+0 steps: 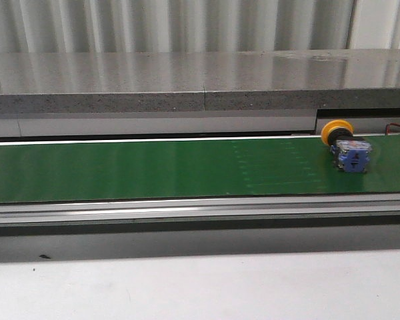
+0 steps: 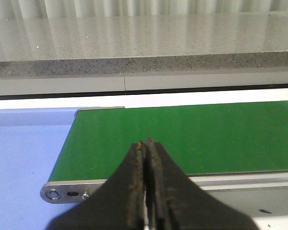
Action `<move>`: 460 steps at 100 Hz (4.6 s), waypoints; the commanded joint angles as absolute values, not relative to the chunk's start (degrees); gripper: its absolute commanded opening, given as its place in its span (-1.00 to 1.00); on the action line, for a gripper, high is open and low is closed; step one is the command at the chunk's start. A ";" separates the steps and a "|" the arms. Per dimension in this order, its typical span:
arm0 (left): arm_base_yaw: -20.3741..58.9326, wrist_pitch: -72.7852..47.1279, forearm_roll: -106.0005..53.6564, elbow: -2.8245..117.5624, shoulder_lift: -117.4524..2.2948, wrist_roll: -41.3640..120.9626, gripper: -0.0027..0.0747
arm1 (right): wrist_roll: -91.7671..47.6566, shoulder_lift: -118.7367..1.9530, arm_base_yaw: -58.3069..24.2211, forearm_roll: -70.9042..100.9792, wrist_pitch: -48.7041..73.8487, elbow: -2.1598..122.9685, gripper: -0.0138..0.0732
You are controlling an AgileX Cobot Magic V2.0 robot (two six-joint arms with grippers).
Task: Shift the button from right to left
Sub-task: 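Let the belt carry the button toward the left gripper, then lower the open left gripper over the button and close on it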
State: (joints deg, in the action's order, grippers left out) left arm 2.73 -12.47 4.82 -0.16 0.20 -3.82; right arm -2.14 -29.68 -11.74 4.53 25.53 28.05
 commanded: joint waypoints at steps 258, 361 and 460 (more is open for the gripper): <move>4.08 -49.05 -21.99 50.22 -57.20 1.98 0.71 | -2.73 -13.08 -11.77 4.45 17.23 20.01 -0.84; 28.28 -70.34 0.00 90.94 -100.19 -24.39 0.69 | -2.73 -13.08 -11.77 4.45 17.23 20.01 -0.84; 29.53 -72.51 4.51 94.14 -108.93 -27.47 -0.80 | -2.73 -13.08 -11.77 4.45 17.23 20.01 -0.84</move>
